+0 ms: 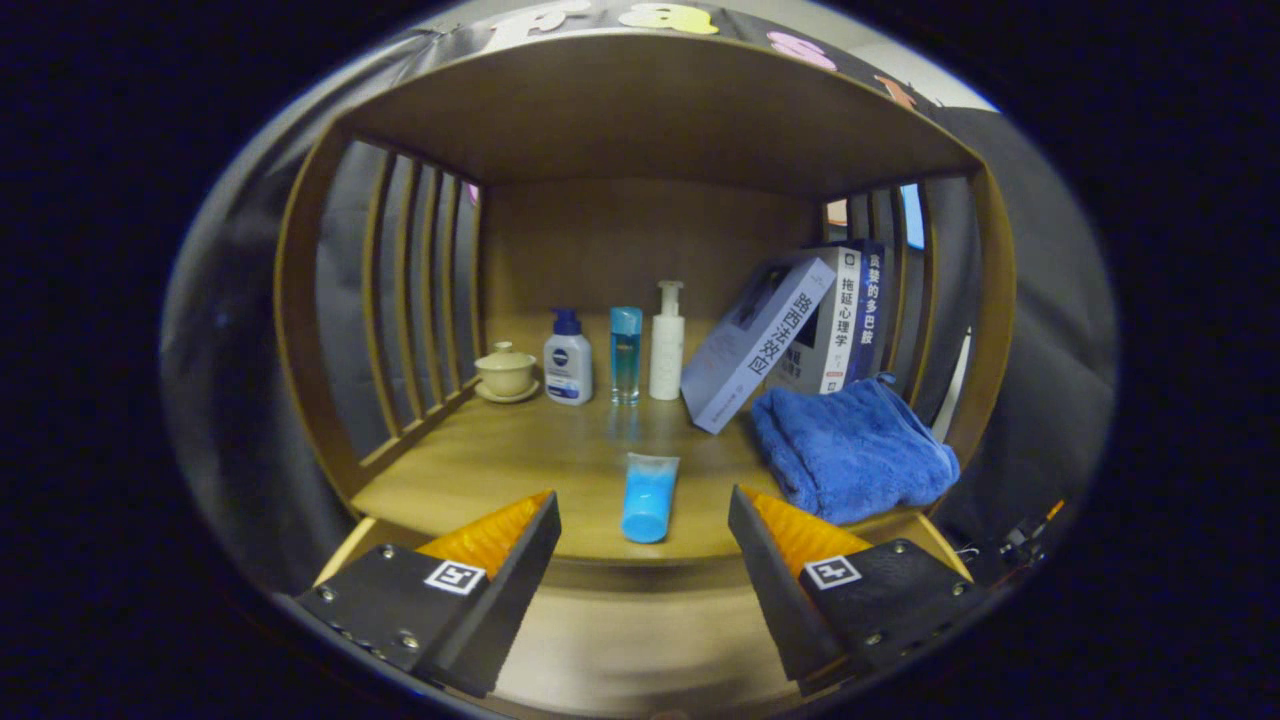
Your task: Pull open the drawer, take out the items inside it, and place them on the countertop above the cabinet.
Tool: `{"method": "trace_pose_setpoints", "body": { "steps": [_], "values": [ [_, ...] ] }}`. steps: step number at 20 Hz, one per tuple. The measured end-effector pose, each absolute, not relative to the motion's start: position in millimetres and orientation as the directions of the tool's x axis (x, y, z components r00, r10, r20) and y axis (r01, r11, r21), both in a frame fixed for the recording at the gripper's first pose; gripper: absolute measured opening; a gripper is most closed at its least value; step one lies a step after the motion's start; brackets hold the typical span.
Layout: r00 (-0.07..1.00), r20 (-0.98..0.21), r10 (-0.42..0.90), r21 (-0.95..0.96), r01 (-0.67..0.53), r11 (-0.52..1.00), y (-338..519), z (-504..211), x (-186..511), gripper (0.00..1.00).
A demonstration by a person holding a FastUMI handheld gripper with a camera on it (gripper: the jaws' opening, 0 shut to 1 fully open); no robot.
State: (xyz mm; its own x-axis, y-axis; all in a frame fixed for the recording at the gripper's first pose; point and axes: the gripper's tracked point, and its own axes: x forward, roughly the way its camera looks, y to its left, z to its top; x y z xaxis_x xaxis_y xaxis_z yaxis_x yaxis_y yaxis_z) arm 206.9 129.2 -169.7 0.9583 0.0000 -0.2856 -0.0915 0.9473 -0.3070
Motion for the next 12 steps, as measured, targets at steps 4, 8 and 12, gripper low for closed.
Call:
{"method": "trace_pose_setpoints", "body": {
  "steps": [4, 8, 12],
  "values": [
    [0.976, -0.215, 0.025, -0.313, -0.093, 0.945, 134, -140, 161, 1.0],
    [0.986, -0.158, 0.051, -0.261, -0.092, 0.961, 128, -117, 100, 1.0],
    [0.985, -0.172, -0.006, -0.224, -0.033, 0.974, 95, -125, 47, 1.0]
  ]
}}
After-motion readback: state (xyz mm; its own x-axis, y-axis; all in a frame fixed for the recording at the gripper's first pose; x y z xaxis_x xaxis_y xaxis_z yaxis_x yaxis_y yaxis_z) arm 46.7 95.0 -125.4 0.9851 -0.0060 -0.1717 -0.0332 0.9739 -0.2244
